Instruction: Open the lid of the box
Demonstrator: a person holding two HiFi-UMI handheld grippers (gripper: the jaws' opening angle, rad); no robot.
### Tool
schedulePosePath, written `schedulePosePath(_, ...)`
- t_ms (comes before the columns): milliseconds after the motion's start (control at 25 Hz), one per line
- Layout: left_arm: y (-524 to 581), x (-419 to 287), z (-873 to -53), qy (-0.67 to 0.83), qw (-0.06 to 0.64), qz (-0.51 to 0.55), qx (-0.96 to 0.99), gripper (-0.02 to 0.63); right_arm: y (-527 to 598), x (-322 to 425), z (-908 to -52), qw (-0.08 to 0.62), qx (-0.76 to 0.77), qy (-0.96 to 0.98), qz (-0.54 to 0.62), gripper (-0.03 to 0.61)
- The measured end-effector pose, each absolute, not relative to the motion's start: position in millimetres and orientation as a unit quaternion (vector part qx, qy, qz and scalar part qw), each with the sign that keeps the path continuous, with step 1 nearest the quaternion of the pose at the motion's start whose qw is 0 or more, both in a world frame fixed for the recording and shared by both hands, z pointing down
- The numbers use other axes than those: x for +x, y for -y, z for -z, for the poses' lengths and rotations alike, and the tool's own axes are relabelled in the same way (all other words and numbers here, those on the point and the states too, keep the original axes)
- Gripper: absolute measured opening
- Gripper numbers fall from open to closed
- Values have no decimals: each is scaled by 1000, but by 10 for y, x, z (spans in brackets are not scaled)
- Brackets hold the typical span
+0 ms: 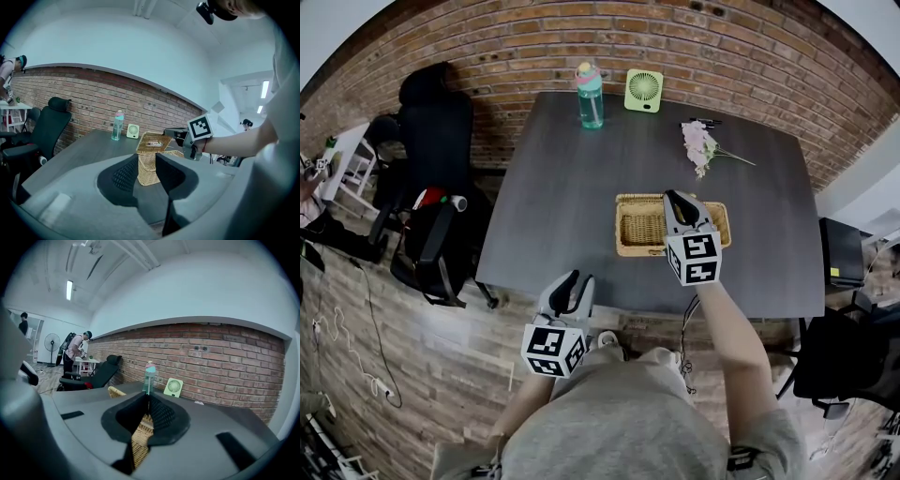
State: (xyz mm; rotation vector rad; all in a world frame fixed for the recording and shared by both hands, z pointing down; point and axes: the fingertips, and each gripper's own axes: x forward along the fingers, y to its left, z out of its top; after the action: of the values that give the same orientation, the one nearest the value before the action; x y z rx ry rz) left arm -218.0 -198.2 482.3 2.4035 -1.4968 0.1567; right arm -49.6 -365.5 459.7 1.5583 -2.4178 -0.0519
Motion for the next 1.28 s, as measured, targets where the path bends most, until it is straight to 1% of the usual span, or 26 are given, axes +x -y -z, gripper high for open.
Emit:
schedulePosePath(720,2064,-2263,-4904,525,160,-66,833,115,4302,-517,-4551,159,545,823,30,23)
schedulePosePath(1280,2126,-2344,-4964,533,167,-63,827,115,4621,-642,-4739,193,541,818,25,23)
